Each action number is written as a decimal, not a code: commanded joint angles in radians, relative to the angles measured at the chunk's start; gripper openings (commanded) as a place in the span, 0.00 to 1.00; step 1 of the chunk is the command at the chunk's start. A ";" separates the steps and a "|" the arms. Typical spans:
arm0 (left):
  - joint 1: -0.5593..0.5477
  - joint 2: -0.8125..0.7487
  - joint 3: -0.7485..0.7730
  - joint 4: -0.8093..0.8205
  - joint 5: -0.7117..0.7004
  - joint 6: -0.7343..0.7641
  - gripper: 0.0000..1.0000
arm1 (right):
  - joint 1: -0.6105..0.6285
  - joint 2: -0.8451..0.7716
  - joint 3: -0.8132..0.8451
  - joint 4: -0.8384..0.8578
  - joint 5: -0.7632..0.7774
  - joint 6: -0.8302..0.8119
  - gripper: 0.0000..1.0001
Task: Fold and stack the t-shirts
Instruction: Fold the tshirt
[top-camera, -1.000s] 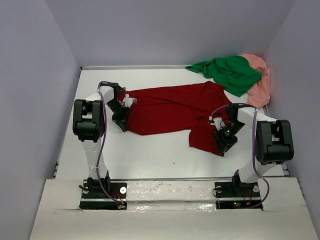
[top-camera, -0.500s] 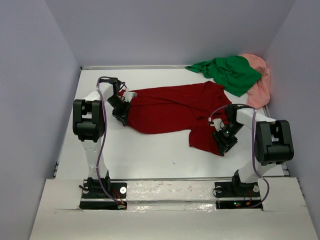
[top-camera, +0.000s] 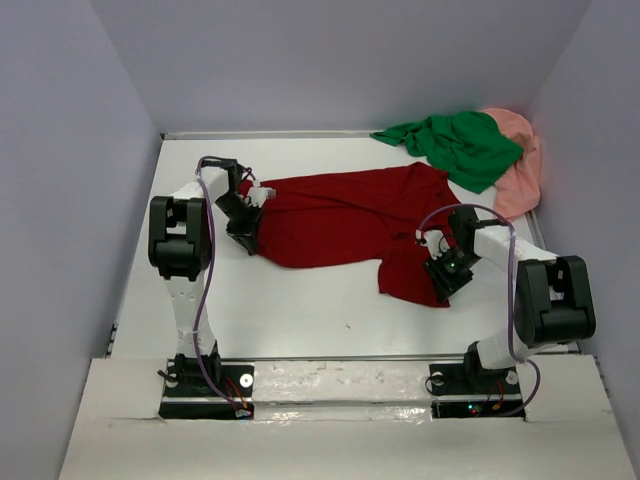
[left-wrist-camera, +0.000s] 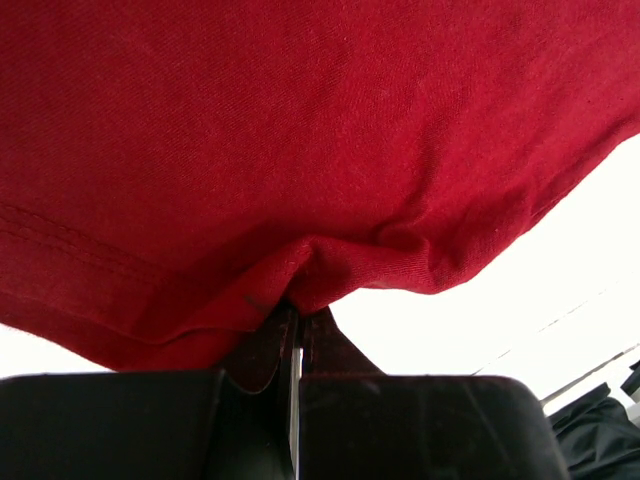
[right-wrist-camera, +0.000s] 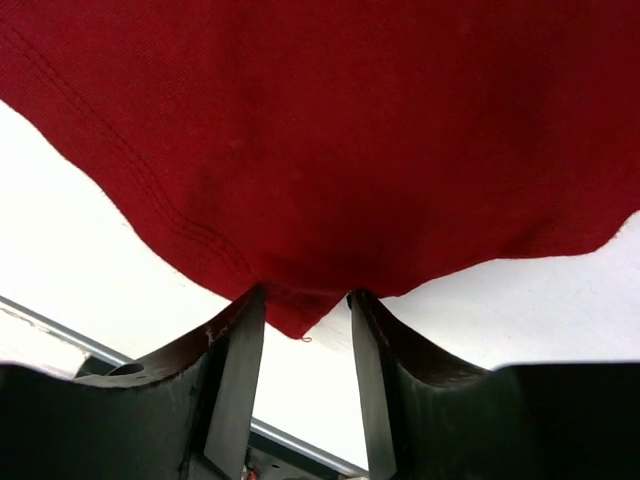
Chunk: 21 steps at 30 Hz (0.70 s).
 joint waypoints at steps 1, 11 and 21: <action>-0.003 -0.012 0.040 -0.083 0.022 0.070 0.00 | 0.018 0.006 -0.024 0.090 0.062 0.003 0.45; -0.001 -0.026 0.068 -0.103 0.023 0.070 0.00 | 0.018 0.028 -0.022 0.092 0.074 0.019 0.00; 0.017 -0.064 0.089 -0.060 0.059 0.041 0.00 | 0.018 -0.004 0.022 0.104 0.042 0.045 0.00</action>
